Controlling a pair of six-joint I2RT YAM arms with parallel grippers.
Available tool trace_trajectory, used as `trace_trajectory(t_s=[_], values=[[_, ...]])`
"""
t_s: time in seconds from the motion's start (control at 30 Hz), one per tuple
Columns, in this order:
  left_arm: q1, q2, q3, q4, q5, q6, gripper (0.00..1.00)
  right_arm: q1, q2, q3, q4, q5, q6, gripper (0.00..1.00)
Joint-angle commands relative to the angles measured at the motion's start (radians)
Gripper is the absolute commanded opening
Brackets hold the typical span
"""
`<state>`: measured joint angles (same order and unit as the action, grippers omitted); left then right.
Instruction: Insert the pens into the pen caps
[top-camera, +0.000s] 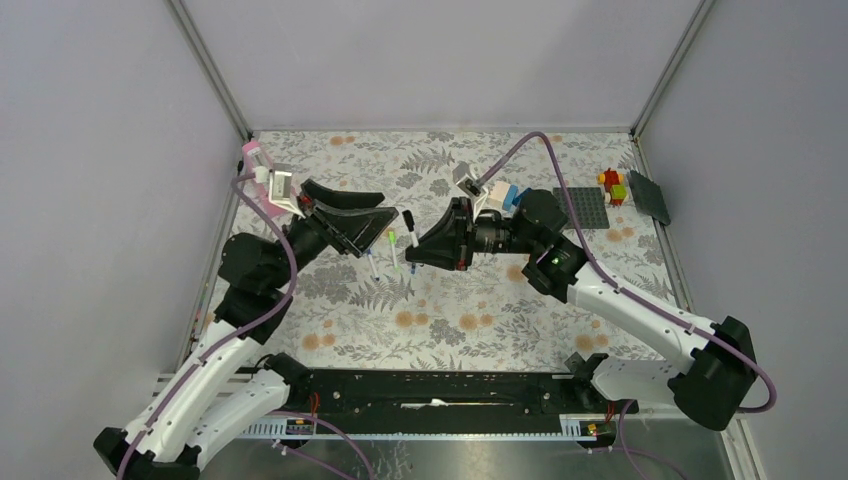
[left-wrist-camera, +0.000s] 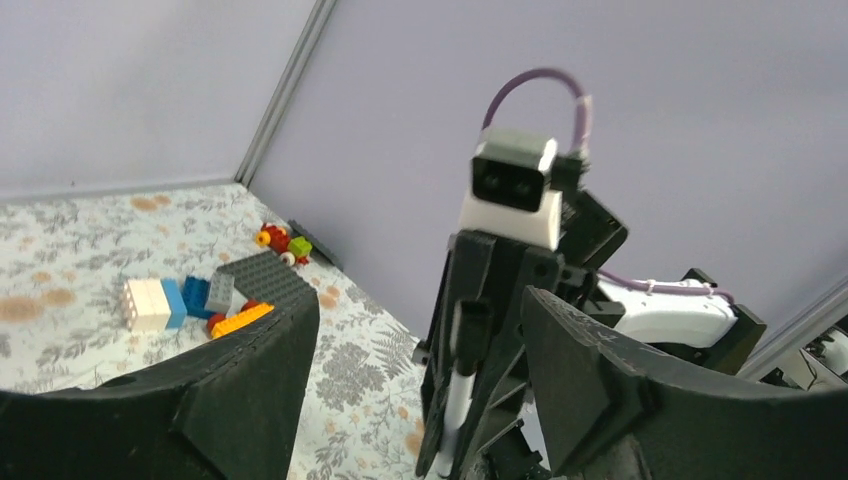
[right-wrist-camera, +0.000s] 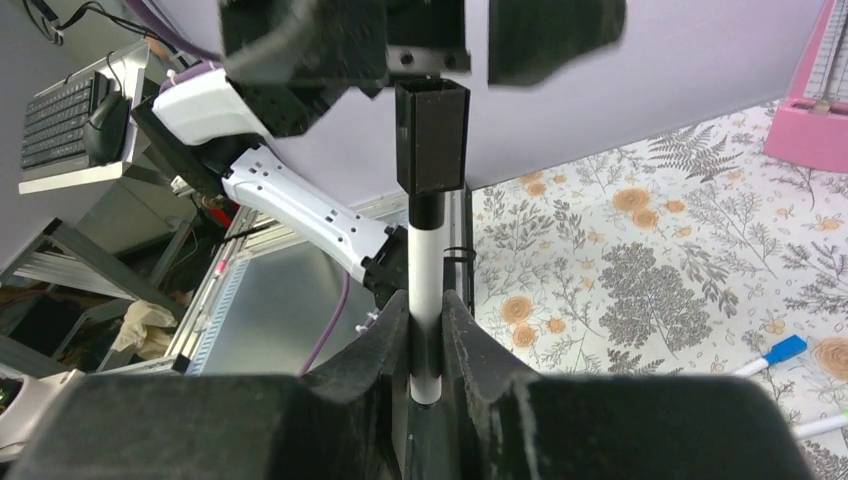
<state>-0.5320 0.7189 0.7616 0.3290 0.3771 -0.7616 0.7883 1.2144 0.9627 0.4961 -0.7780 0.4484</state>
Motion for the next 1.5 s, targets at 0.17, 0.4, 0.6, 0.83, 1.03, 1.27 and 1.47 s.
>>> trace_trajectory(t_s=[0.17,0.4,0.6,0.83,1.03,1.27,1.47], values=[[0.002,0.013,0.070,0.108,0.277,0.065,0.65,0.006,-0.043,-0.024,0.116,-0.117,0.098,0.00],[0.001,0.025,0.031,0.283,0.417,0.004,0.63,0.041,-0.047,-0.017,0.178,-0.177,0.150,0.00],[0.001,0.056,0.023,0.372,0.466,-0.051,0.48,0.066,-0.030,-0.014,0.168,-0.202,0.148,0.00],[0.001,0.073,0.014,0.390,0.518,-0.059,0.39,0.084,-0.004,0.024,0.165,-0.225,0.147,0.00],[0.001,0.081,0.005,0.390,0.557,-0.062,0.19,0.088,0.014,0.050,0.160,-0.229,0.137,0.00],[0.001,0.069,-0.031,0.319,0.543,-0.027,0.00,0.088,0.023,0.103,0.078,-0.191,0.063,0.00],[0.001,0.096,0.016,-0.068,0.341,0.134,0.00,0.088,0.014,0.194,-0.180,0.120,-0.124,0.00]])
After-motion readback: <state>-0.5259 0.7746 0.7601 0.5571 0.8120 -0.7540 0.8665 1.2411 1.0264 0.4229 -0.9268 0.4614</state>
